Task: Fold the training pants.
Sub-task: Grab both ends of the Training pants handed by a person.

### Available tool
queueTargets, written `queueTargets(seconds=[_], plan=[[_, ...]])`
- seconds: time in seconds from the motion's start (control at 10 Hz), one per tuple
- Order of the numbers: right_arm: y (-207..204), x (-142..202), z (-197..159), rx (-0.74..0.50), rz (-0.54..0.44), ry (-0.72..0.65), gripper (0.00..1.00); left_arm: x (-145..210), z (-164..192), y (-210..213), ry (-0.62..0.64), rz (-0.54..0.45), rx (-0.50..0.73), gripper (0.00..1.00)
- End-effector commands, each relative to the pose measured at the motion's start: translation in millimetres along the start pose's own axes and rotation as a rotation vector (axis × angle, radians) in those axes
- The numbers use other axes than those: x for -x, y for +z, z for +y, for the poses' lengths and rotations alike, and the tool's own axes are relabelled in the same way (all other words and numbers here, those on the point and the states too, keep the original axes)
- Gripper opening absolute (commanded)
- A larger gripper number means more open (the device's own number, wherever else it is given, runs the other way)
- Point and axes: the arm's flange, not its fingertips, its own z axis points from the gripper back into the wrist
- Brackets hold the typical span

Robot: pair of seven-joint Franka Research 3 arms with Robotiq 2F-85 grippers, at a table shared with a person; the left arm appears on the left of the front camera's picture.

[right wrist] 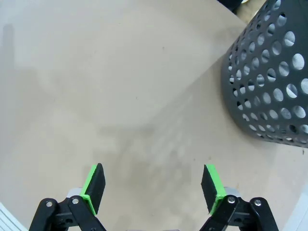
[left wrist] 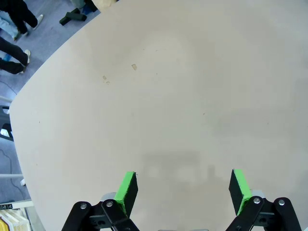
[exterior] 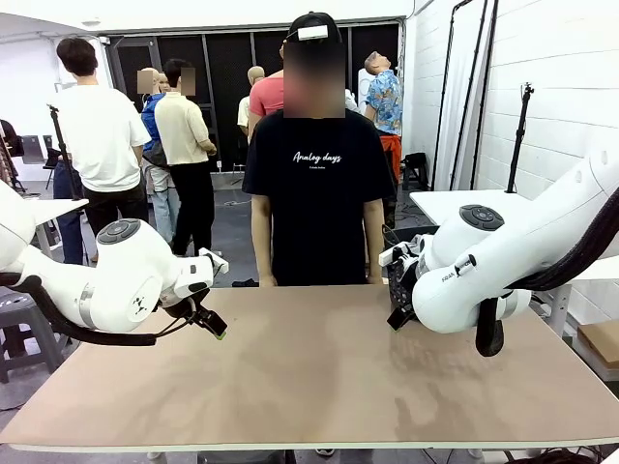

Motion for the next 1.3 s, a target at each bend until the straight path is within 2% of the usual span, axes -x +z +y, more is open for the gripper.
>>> queueTargets(seconds=[0.0,0.1,0.3,0.6,0.7,0.9,1.2], plan=[[0,0,0,0.000,0.000,-0.001,1.00,0,1,0,0.002,0.000,0.000,1.00],[0,0,0,0.000,0.000,0.000,1.00,0,0,0,0.000,0.000,0.000,1.00],[34,-12,3,-0.031,0.036,0.002,1.00,-12,-6,43,-0.012,-0.048,-0.005,1.00],[94,-21,2,-0.089,0.058,0.029,1.00,-23,-15,95,-0.003,0.002,0.010,1.00],[115,-24,2,-0.121,0.039,0.041,1.00,-26,-18,114,-0.013,0.001,0.000,1.00],[146,-32,1,-0.093,-0.005,0.079,1.00,-34,-20,141,-0.039,0.014,-0.025,1.00],[162,-43,-9,-0.064,-0.026,0.058,1.00,-45,-18,167,-0.033,-0.005,-0.044,1.00]])
